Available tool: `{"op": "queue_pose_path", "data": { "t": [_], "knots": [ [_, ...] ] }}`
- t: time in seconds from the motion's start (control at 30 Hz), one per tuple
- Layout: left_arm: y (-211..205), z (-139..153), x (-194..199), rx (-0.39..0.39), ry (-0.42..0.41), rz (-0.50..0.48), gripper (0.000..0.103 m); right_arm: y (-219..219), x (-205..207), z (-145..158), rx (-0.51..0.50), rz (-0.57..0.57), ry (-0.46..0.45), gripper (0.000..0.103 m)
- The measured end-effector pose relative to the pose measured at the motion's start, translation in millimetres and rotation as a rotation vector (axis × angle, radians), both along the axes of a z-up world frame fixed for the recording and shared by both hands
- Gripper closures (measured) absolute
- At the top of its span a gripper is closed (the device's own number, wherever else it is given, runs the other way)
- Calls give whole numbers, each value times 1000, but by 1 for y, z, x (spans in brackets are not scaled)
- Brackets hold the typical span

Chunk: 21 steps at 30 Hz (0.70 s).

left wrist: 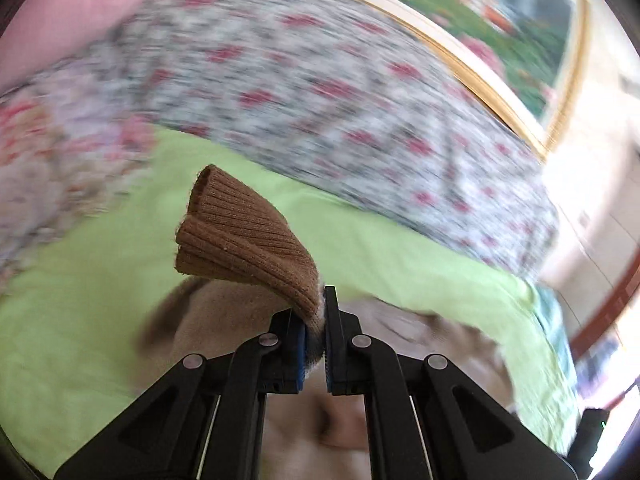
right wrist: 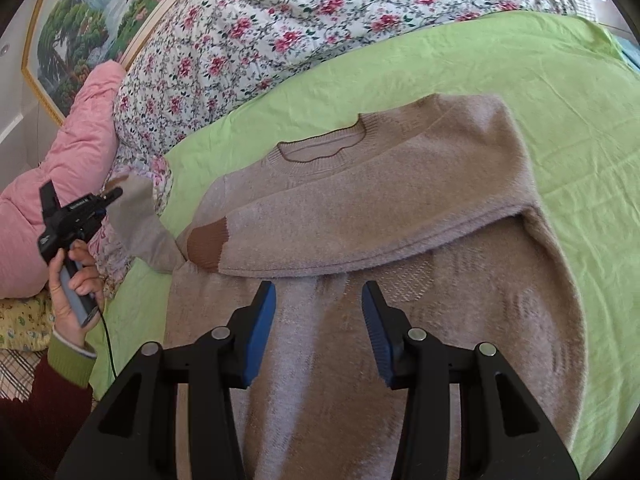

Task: Fold small clothes
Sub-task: 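Fold the held sleeve across the sweater front with the left tool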

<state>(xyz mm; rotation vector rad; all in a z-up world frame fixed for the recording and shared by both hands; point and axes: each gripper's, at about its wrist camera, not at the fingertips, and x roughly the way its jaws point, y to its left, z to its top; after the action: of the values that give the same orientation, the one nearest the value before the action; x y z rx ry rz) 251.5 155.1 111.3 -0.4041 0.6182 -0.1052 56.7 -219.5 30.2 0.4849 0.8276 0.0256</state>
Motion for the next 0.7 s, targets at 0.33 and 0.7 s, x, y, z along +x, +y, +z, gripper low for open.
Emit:
{"op": "queue_pose_path", "data": {
  "t": [0.33,0.7],
  "knots": [
    [-190,-37,12,77,70,-303,98,-43,-27,2,20,-116,-21,57],
    [-272,-116,18,206,246,-474,77,-75,-34,-2,43,-210,-21,57]
  ]
}}
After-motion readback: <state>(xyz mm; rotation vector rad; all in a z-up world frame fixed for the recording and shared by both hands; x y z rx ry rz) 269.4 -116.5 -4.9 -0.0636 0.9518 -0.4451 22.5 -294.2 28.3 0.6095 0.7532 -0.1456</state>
